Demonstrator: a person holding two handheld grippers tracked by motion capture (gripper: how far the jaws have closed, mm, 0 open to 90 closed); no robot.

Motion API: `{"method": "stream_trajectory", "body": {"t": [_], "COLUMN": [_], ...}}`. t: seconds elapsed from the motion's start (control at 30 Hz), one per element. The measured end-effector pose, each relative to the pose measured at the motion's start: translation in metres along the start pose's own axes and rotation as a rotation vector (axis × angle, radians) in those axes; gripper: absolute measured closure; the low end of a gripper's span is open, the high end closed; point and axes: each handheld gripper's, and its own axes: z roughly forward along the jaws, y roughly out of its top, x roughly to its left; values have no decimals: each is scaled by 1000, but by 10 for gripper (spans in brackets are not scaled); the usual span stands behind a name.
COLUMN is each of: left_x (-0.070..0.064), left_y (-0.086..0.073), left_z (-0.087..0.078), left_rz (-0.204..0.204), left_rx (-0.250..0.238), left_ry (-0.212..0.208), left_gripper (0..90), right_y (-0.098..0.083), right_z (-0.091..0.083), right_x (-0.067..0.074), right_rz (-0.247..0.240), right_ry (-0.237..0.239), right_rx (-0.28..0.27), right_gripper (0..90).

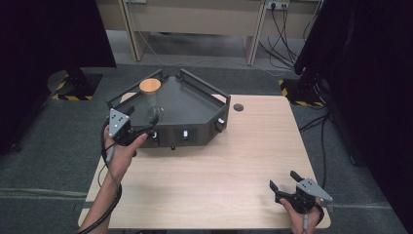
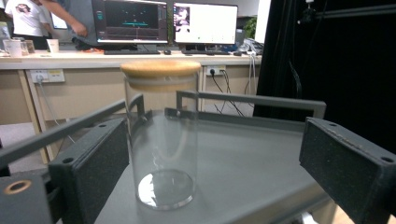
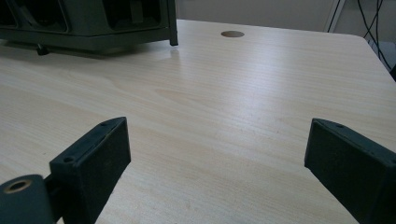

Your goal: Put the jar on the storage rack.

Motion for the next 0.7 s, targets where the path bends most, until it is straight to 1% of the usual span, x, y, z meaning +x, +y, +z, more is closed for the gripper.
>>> {"method": "stream_trajectory", "body": {"t": [0.13, 0.2, 0.37, 0.4, 0.43, 0.47, 0.5, 0.7], "left_x": [-2, -3, -7, -8, -8, -8, -8, -8], "left_y": [-11, -13, -25, -30, -30, -34, -34, -51], "left_z": [-6, -8, -15, -17, -17, -19, -19, -27], "left_rz": [-3, -2, -10, -10, -10, -15, -15, -36], "left_rx": [7, 10, 19, 25, 25, 29, 29, 42], "left_ry": [-5, -6, -15, -18, -18, -20, -20, -14], "left_gripper": [79, 80, 81, 81, 81, 81, 81, 82], "right_y": [0, 0, 0, 0, 0, 0, 0, 0], "right_z": [0, 0, 0, 0, 0, 0, 0, 0], "right_x": [0, 0, 0, 0, 0, 0, 0, 0], "right_rz": [0, -1, -1, 0, 0, 0, 0, 0], "right_ry": [-1, -1, -1, -1, -1, -1, -1, -2], "right_rx": [0, 1, -1, -1, -1, -2, -2, -3], "right_gripper": [72, 72, 71, 71, 71, 71, 71, 70]}}
